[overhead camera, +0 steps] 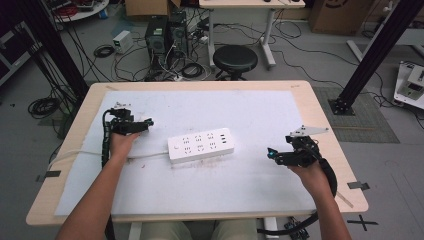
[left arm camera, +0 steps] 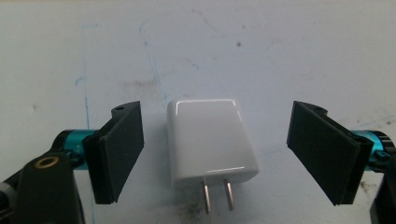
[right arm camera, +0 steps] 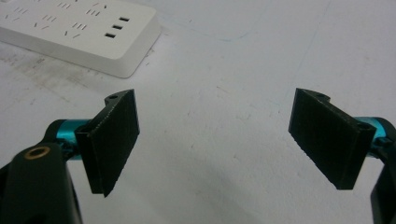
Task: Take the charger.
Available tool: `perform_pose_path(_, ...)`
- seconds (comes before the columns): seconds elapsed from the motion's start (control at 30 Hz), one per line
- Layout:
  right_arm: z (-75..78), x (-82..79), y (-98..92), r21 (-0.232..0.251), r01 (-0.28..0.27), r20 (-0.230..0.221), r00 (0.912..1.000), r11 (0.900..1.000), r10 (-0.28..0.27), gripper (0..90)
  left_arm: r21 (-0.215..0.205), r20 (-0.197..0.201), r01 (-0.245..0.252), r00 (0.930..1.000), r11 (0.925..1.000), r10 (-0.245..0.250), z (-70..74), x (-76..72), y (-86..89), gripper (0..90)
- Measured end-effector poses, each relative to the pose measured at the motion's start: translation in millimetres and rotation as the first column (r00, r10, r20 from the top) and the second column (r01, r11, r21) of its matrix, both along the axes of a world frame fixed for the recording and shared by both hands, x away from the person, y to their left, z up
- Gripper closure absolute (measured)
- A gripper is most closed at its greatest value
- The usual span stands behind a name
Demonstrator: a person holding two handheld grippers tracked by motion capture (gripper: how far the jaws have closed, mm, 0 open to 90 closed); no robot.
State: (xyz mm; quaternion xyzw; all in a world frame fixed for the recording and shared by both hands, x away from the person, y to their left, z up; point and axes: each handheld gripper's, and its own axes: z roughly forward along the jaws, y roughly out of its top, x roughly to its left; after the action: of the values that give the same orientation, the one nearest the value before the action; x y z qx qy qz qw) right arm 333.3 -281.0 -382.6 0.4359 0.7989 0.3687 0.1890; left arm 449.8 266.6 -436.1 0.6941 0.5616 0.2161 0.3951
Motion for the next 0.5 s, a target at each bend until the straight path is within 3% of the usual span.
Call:
perform_pose_path(0.2, -1.0, 1.7, 0.2, -0.006, -0.001, -0.004, 1.0, 1.0, 0.001, 16.4, 0.026, -0.048, 0.0, 0.9989, 0.9997, 0.001, -9.0, 4.2, -2.2, 18.8)
perform_pose_path(0.5, -1.7, 1.8, -0.9, -0.009, 0.004, -0.006, 1.0, 1.0, -0.004, 16.4, 0.071, -0.05, -0.001, 0.9988, 0.9975, 0.005, -10.4, 5.2, -7.1, 22.8)
